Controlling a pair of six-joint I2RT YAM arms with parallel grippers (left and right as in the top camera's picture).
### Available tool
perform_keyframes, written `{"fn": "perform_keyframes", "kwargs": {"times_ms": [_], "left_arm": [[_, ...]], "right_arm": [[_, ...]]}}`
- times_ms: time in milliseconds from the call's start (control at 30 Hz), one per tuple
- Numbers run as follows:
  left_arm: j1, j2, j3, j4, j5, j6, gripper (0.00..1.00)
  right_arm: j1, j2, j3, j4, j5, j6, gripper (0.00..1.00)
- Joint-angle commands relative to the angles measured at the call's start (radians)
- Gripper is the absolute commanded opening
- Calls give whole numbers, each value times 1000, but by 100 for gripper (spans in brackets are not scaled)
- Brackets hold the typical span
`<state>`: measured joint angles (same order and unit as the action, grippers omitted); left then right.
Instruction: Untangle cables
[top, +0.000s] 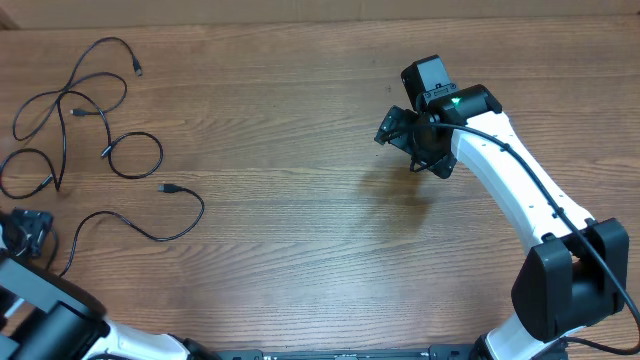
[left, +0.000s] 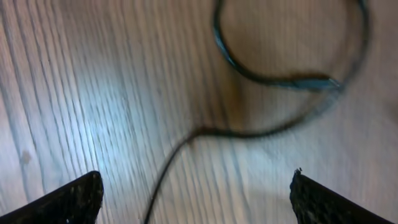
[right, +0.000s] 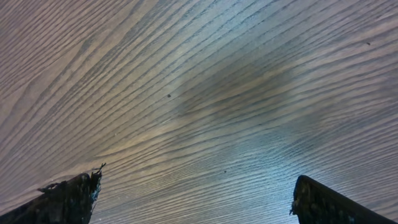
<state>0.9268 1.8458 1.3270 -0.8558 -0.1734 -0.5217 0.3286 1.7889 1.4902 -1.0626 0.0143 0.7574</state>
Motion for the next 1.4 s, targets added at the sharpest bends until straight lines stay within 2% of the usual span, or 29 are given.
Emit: {"fn": "perform_keyframes", "kwargs": {"times_ms": [0,200,400,533,600,700,1000,1367], "left_arm": [[24,53,16,53,-42,-16,96],[32,53,18,159,-42,19,93],[40,64,18,235,-17,50,99],[78,65,19,245,-10,54,97],[90,69,20,252,-18,85,99],[94,84,51,203,-74,104,100],[60,91,208,32,-46,98,100],[50,205,214,71,-8,68,100]], "right_arm": [[-3,-2,1,7,2,-7,100],[-3,-2,1,18,2,-7,100],[-3,-2,1,19,2,-7,100],[-3,-2,1,22,1,-7,100],[-3,-2,1,24,1,-6,100],[-3,-2,1,37,-19,-6,100],[-3,-2,1,47,-43,-7,100],[-3,-2,1,49,-42,-7,100]]}}
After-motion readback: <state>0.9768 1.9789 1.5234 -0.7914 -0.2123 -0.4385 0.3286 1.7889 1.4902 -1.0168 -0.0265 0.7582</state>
